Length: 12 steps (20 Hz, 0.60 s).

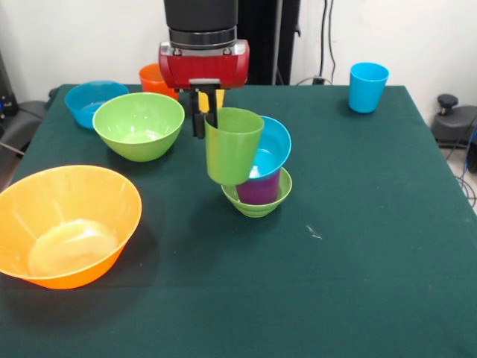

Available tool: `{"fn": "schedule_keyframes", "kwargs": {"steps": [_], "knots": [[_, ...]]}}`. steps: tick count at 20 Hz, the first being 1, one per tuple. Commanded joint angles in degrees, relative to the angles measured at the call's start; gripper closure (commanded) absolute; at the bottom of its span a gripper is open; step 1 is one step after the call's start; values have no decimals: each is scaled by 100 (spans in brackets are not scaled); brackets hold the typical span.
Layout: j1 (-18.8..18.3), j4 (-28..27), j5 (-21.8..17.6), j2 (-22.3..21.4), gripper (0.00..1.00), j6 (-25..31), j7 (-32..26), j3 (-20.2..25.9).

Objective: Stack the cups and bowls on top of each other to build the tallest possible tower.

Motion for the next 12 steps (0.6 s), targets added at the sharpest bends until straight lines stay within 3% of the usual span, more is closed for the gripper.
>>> {"fn": "schedule_keyframes", "kwargs": {"steps": [1, 6, 12], "knots": [[12, 408, -47, -237, 100, 270, -988, 164], [-206, 1110, 497, -1025, 100, 487, -966, 398], [-339, 1402, 908, -1473, 100, 743, -1099, 560]]}}
